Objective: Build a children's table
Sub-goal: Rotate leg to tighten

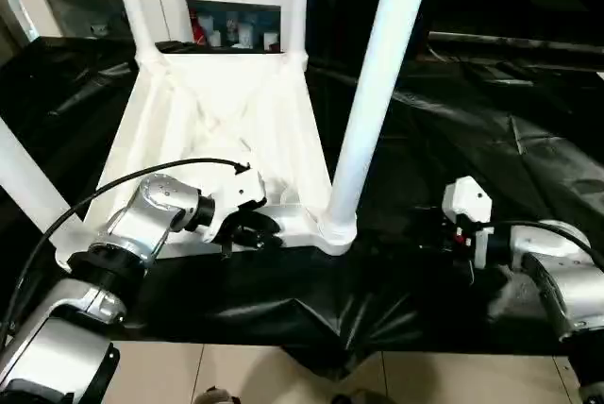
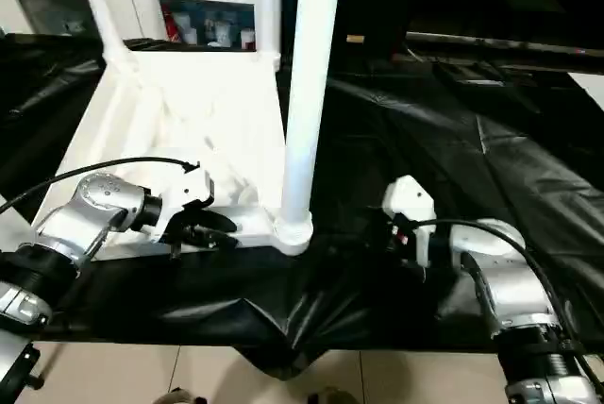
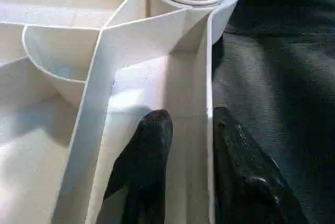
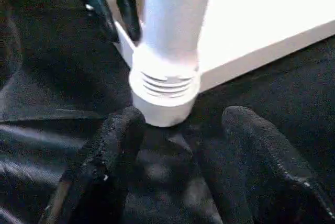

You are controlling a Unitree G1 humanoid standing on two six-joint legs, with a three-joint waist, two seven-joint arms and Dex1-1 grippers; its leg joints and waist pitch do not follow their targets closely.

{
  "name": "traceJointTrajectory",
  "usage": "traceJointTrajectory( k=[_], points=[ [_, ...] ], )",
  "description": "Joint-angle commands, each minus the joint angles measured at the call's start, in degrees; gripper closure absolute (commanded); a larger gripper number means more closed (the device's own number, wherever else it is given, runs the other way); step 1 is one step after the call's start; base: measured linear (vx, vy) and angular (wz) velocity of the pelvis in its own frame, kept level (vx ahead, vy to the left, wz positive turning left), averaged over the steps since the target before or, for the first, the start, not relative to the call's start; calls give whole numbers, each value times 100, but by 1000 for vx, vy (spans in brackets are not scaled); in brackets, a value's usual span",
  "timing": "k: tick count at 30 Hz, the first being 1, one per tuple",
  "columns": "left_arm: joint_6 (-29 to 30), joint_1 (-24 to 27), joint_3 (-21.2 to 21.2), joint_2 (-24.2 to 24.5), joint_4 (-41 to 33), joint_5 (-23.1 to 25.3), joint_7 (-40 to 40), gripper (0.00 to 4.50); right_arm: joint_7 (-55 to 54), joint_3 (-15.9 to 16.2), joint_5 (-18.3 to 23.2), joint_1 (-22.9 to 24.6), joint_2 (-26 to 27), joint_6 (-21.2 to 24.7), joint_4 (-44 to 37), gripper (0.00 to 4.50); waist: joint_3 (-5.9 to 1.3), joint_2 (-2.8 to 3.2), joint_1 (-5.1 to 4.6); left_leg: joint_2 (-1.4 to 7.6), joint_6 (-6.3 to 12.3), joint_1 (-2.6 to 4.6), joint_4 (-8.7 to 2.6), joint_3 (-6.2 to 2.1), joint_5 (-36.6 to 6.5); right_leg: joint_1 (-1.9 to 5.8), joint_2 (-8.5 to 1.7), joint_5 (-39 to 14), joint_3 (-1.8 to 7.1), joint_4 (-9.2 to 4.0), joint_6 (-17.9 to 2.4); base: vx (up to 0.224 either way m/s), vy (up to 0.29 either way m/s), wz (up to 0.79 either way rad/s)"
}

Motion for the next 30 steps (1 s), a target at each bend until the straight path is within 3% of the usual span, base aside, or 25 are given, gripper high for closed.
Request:
traceJointTrajectory(
  k=[1, 2, 3, 5, 6, 8, 10, 11, 12, 14, 15, 18, 19, 21, 22, 23, 24, 26, 27, 30],
  points=[
    [23, -33, 105, -5, 264, 160, 271, 356, -67, 77, -24, -66, 21, 135, -172, 170, -349, -48, 21, -25, 202, 13, -376, -44, -1673, 270, -254, -2601, 183, -631, -743, 0, 0, 0],
    [-63, -50, 178, -80, 413, 124, 381, 365, -56, 89, 81, -56, 112, 246, -244, 170, -355, -209, 1, -13, 244, -9, -362, -24, -1604, 261, -269, -2781, 188, -664, -640, 0, 0, 0],
    [-136, -65, 195, -125, 513, 134, 454, 377, -23, 134, 88, -54, 147, 282, -247, 170, -342, -238, 29, -15, 268, -30, -368, -43, -1510, 257, -294, -3026, 174, -663, -499, 0, 0, 0],
    [-204, -98, 214, -200, 643, 132, 524, 391, -10, 197, 32, -88, 187, 271, -168, 170, -343, -167, 28, 5, 247, -19, -377, -59, -1481, 227, -327, -3225, 171, -700, -377, 0, 0, 0],
    [-218, -102, 241, -251, 701, 94, 523, 395, -60, 210, 8, -93, 225, 271, -159, 170, -345, -118, 14, 19, 206, -24, -402, -81, -1526, 232, -322, -3088, 165, -689, -415, 0, 0, 0],
    [-179, -73, 303, -354, 720, -14, 473, 412, -283, 149, 64, -63, 323, 376, -295, 170, -361, -135, -8, 15, 174, -24, -420, -89, -1559, 254, -300, -2814, 155, -676, -484, 0, 0, 0],
    [-150, -51, 302, -381, 694, -47, 404, 427, -396, 82, 154, -35, 365, 487, -398, 170, -368, -151, -27, 18, 174, -40, -436, -102, -1582, 266, -297, -2591, 154, -638, -582, 0, 0, 0],
    [-150, -46, 294, -408, 681, -39, 383, 432, -441, 21, 250, -13, 374, 563, -457, 170, -372, -101, -21, 22, 178, -24, -442, -110, -1599, 271, -307, -2513, 162, -632, -645, 0, 0, 0],
    [-104, -36, 264, -445, 596, -33, 349, 441, -468, -76, 350, 18, 357, 590, -493, 143, -384, -13, 0, 34, 166, -7, -447, -120, -1575, 280, -321, -2239, 175, -606, -764, 0, 0, 0],
    [-148, -10, 221, -524, 559, 6, 332, 449, -548, -247, 431, 57, 390, 542, -405, 137, -393, -64, -21, 46, 189, -20, -450, -109, -1520, 300, -309, -1855, 177, -588, -906, 0, 0, 0],
    [-214, 36, 162, -565, 551, 67, 329, 450, -662, -317, 383, 74, 418, 418, -234, 131, -408, -29, -6, 36, 203, -20, -442, -97, -1470, 325, -304, -1464, 175, -562, -1087, 0, 0, 0],
    [-260, 157, -75, -551, 413, 287, 232, 450, -965, -352, 198, 91, 406, 308, -193, 92, -424, 27, 9, 28, 216, -8, -429, -82, -1347, 344, -303, -1171, 180, -543, -1223, 0, 0, 0],
    [-266, 170, -96, -557, 408, 310, 239, 450, -1000, -356, 182, 95, 411, 305, -204, 92, -423, -54, -1, 26, 235, -24, -425, -74, -1305, 357, -296, -1143, 180, -541, -1215, 0, 0, 0],
    [-274, 190, -126, -551, 405, 353, 271, 450, -1015, -324, 164, 116, 415, 329, -263, 92, -415, -18, 31, 18, 276, -15, -427, -68, -1281, 354, -306, -1360, 181, -554, -1137, 0, 0, 0],
    [-239, 228, -164, -529, 340, 413, 322, 450, -1071, -263, 122, 133, 410, 336, -347, 92, -413, -123, 22, 20, 295, -18, -423, -55, -1286, 352, -304, -1471, 180, -572, -1087, 0, 0, 0],
    [-218, 242, -171, -517, 304, 424, 324, 450, -1099, -251, 129, 130, 415, 358, -373, 92, -398, -62, 54, 28, 280, -9, -437, -68, -1290, 340, -323, -1685, 183, -575, -1023, 0, 0, 0],
    [-170, 262, -149, -529, 251, 409, 322, 450, -1039, -239, 166, 101, 424, 373, -349, 92, -395, -115, 43, 33, 279, -3, -435, -59, -1339, 326, -318, -1854, 183, -598, -949, 0, 0, 0],
    [-138, 274, -130, -539, 218, 394, 320, 450, -985, -232, 196, 80, 431, 385, -326, 92, -385, -71, 53, 44, 250, 3, -449, -73, -1401, 312, -326, -1989, 185, -604, -901, 0, 0, 0],
    [-199, 301, -75, -559, 193, 361, 337, 450, -861, -140, 180, -26, 467, 311, -157, 92, -388, -134, 47, 43, 253, 2, -447, -69, -1426, 307, -324, -2029, 182, -605, -882, 0, 0, 0],
    [-318, 344, 6, -596, 172, 289, 335, 450, -806, -26, 126, -194, 535, 186, 109, 92, -389, -137, 42, 45, 248, -8, -456, -77, -1444, 305, -337, -2117, 181, -610, -835, 0, 0, 0]
  ],
)
